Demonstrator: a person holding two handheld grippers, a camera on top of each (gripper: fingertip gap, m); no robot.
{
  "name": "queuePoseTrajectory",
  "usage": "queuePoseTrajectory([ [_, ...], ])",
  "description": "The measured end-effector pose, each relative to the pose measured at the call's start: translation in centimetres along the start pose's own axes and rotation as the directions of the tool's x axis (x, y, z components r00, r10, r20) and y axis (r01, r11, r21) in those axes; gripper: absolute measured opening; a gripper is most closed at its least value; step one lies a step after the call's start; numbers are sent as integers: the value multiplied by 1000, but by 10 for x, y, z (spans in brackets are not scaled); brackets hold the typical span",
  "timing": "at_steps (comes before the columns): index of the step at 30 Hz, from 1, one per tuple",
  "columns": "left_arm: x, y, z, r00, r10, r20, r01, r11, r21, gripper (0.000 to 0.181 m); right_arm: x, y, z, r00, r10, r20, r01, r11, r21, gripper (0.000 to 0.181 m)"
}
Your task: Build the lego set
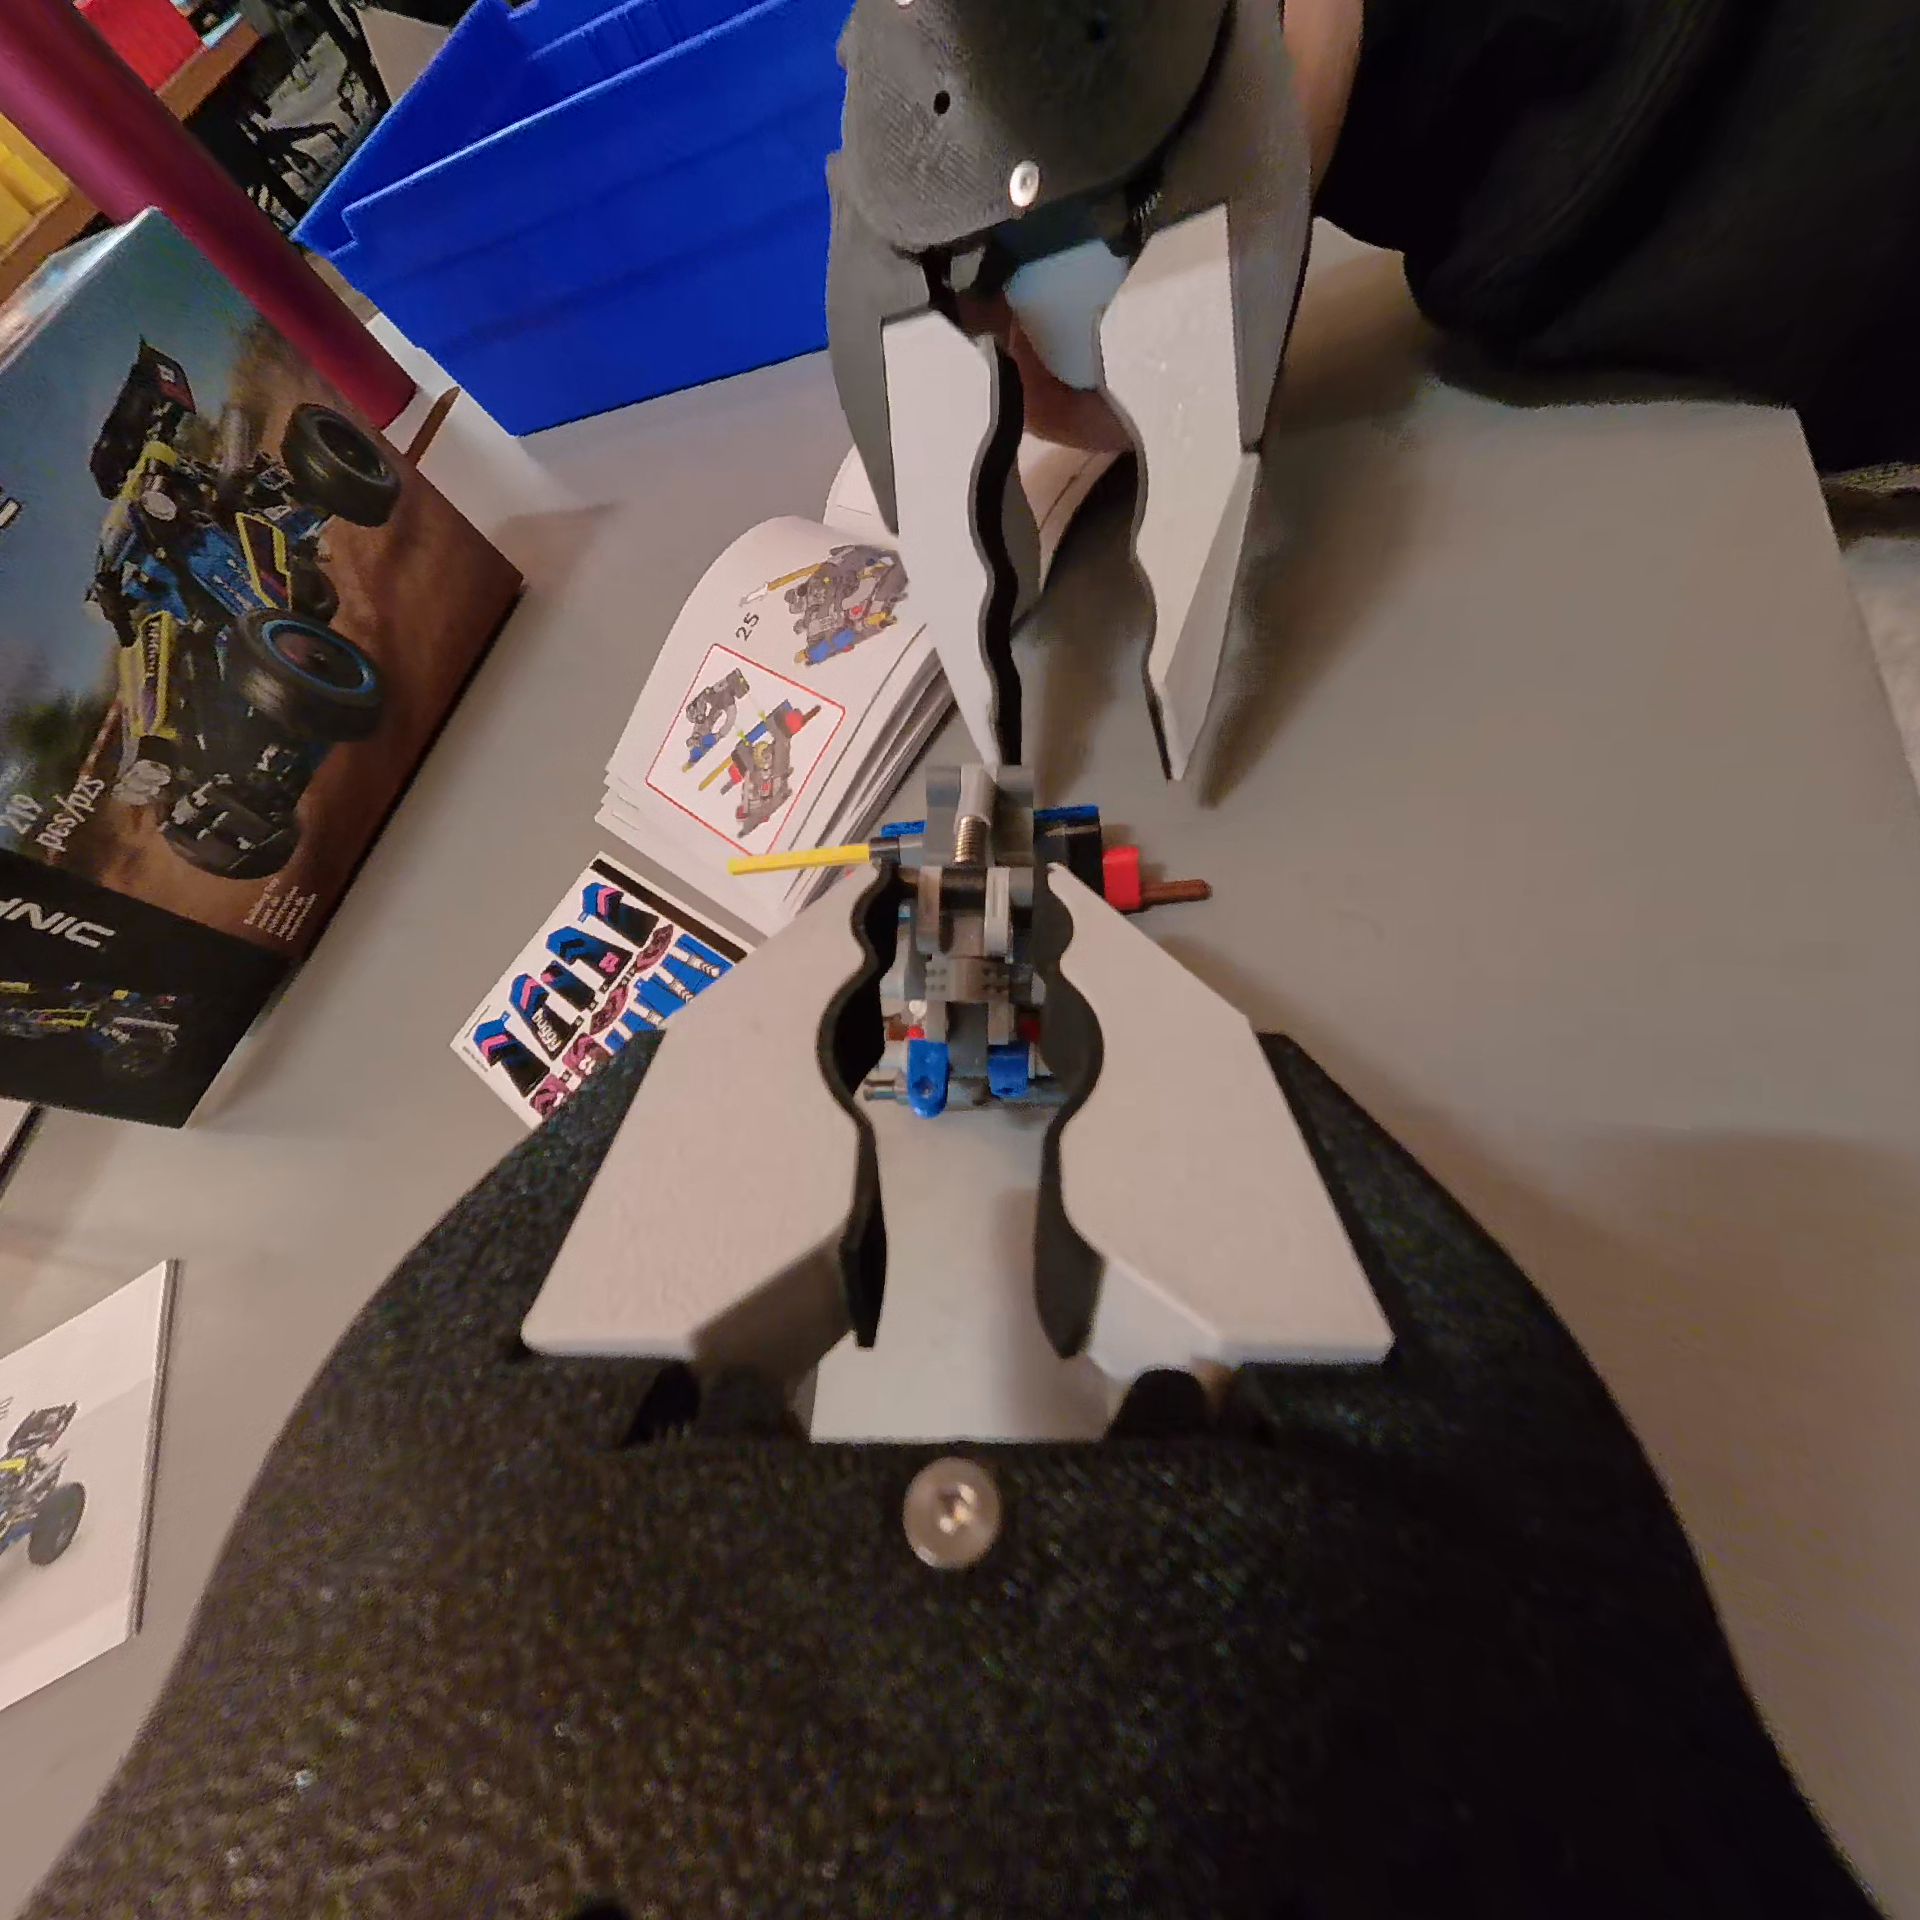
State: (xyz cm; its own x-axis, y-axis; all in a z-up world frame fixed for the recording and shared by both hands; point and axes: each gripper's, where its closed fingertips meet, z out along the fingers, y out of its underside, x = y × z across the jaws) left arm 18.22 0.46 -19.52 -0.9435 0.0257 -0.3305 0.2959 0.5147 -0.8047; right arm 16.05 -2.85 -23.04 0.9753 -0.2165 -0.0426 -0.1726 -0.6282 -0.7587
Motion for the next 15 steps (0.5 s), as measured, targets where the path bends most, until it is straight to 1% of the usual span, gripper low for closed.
queuePoseTrajectory([
  [1, 0, 0, -1, 1000, 7, 0, -7, 1000, 4, 22, -1, -4, -4, 999, -25, -23, 26, 999, 30, 37],
  [4, -1, 1, -2, 1000, 6, -6, -6, 1000, 21, 22, -4, -18, -21, 990, -88, -108, 104, 983, 151, 42],
  [6, 0, 3, -2, 1000, 2, -16, -1, 999, 36, 22, 3, -23, -32, 979, -90, -180, 128, 969, 211, 44],
  [8, 1, 4, -3, 1000, 7, -23, -6, 999, 44, 22, 16, -18, -39, 963, -76, -260, 131, 971, 201, 46],
  [9, 1, 5, -3, 1000, 11, -24, -10, 999, 45, 23, 19, -15, -40, 960, -70, -270, 124, 974, 188, 47],
  [12, 1, 4, -3, 999, 29, -22, -28, 998, 58, 23, 15, -10, -33, 967, -85, -242, 125, 980, 154, 45],
  [15, 2, 4, -2, 999, 50, -19, -48, 996, 71, 23, 9, -2, -19, 976, -105, -191, 122, 990, 77, 40],
])
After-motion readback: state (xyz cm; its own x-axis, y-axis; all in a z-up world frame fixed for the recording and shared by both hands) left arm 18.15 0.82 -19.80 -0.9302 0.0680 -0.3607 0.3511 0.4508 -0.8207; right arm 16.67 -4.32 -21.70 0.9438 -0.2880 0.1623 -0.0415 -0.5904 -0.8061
